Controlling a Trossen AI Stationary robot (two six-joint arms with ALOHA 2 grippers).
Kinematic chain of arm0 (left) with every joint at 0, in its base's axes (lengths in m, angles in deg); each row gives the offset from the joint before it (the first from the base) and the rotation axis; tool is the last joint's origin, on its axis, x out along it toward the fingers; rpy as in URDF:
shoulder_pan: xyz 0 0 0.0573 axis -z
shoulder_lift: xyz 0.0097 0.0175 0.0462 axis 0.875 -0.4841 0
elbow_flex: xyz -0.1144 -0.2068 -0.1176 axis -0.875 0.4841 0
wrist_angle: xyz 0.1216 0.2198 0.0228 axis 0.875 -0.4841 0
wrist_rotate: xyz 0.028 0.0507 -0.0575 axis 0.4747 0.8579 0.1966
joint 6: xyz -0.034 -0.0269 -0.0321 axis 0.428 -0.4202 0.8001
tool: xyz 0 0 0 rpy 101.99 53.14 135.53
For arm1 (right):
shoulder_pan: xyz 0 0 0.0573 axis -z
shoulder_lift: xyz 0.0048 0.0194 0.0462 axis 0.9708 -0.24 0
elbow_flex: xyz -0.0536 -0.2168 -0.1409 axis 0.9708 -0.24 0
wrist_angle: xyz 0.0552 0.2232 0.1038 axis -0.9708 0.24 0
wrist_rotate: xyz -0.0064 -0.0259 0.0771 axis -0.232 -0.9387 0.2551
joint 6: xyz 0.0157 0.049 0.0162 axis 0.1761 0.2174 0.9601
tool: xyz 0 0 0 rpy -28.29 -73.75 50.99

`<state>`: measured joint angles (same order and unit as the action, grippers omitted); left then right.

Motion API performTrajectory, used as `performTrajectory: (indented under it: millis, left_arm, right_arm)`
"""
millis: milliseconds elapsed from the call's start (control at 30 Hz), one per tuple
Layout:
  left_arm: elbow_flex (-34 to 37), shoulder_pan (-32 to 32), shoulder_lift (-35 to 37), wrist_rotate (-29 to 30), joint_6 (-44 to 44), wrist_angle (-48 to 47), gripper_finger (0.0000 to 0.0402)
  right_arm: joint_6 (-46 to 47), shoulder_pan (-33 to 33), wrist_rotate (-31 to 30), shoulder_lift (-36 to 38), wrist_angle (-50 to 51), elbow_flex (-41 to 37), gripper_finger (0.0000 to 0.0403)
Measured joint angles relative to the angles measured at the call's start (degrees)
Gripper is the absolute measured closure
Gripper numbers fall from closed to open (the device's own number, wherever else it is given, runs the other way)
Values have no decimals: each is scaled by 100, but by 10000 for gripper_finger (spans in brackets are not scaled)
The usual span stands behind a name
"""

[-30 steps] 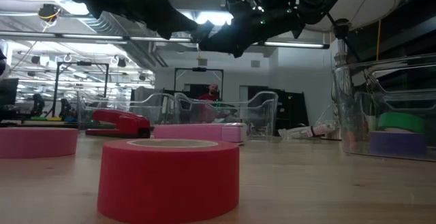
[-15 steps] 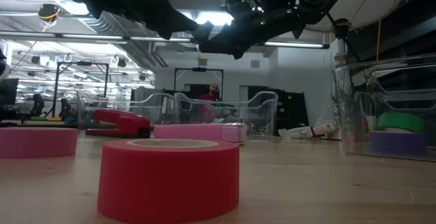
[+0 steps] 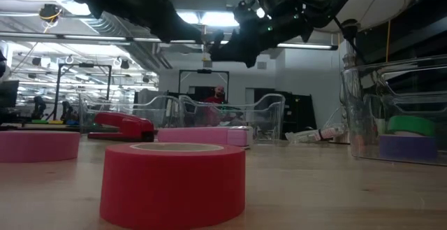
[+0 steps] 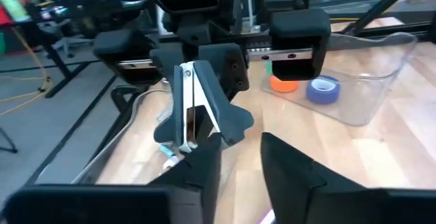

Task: Pick and place Stapler, Stapler remover, tape
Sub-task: Put the black staple remover into the top right transparent bin, then put the pink tape into the bottom transparent bin

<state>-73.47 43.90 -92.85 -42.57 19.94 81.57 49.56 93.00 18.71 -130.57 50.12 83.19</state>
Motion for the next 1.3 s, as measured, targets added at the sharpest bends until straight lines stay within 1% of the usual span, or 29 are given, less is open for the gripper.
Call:
performTrajectory:
  millis: [100,267,400,467,600,733,833,967,1300]
  left_arm:
    - [0,2,0,23,43,41,271]
    - [0,29,0,6,289,55,246]
    - [0,39,0,-132,310,48,243]
    - [0,61,0,-131,310,31,244]
    - [0,126,0,-130,310,30,248]
    - [0,202,0,-129,310,26,249]
    - [0,257,0,-127,310,15,247]
    - [0,331,0,-125,312,-77,249]
    - [0,540,0,-120,409,-129,252]
  right_arm:
    - [137,132,-114,0,212,1,402]
    - [147,279,-864,0,837,1,403]
    - [147,400,-1292,0,1400,1,403]
    - [149,456,-1397,0,1691,1,403]
    - [235,531,-1404,0,2182,1,403]
    - [281,568,-1402,0,2375,1,397]
    - [287,568,-1402,0,2294,1,383]
    - [300,566,-1382,0,2163,1,354]
    - [448,577,-1382,2,1988,1,265]
